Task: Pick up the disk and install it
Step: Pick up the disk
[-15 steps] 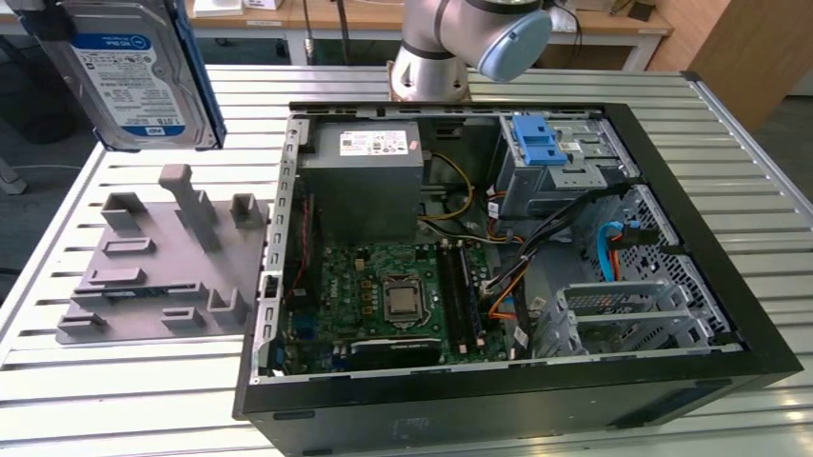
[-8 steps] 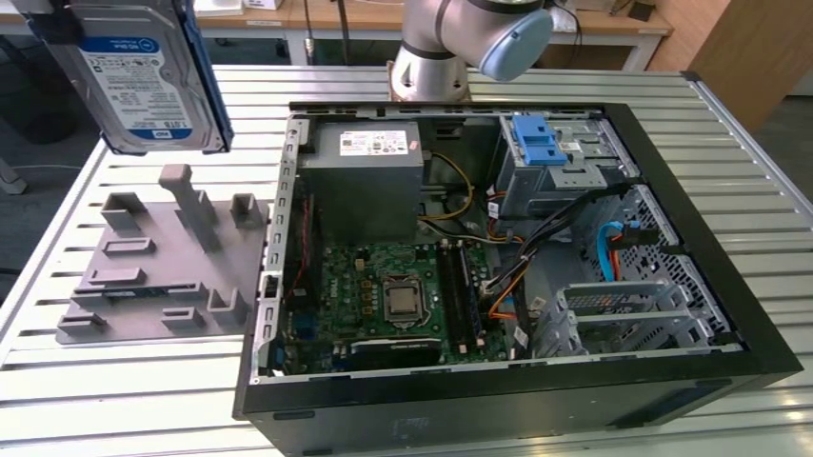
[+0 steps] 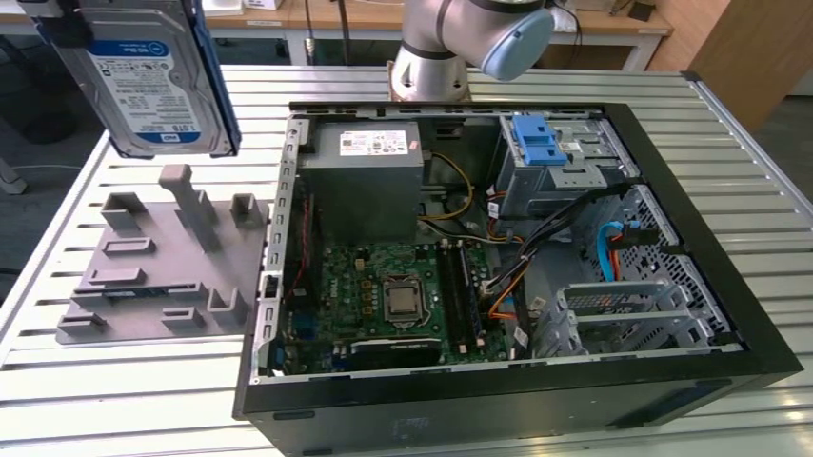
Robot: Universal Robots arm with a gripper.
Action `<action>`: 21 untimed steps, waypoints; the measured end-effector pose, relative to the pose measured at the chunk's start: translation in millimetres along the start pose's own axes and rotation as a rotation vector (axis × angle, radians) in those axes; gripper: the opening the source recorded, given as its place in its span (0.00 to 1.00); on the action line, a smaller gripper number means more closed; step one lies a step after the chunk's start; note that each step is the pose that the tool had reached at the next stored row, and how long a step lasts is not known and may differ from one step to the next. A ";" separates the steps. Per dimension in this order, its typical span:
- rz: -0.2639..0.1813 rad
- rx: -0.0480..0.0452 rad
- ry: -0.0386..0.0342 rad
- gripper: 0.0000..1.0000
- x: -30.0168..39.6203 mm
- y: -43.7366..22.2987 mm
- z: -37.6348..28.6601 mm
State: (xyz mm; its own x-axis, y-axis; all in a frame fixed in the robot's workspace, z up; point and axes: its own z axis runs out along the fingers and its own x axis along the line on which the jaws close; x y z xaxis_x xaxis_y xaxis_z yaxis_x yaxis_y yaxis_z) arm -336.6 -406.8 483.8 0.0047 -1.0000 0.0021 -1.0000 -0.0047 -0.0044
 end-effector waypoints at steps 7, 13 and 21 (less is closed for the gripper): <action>0.000 0.0000 -0.0006 0.36 3.2 -9.1 -0.1; 0.000 0.0000 -0.0007 0.36 3.4 -16.7 -0.1; 0.000 0.0000 -0.0007 0.36 3.4 -25.5 0.0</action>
State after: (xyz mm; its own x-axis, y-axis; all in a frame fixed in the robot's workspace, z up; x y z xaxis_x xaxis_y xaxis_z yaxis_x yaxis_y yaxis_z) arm -311.1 -410.1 484.0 0.0048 -1.0000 0.0013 -1.0000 -0.0048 -0.0044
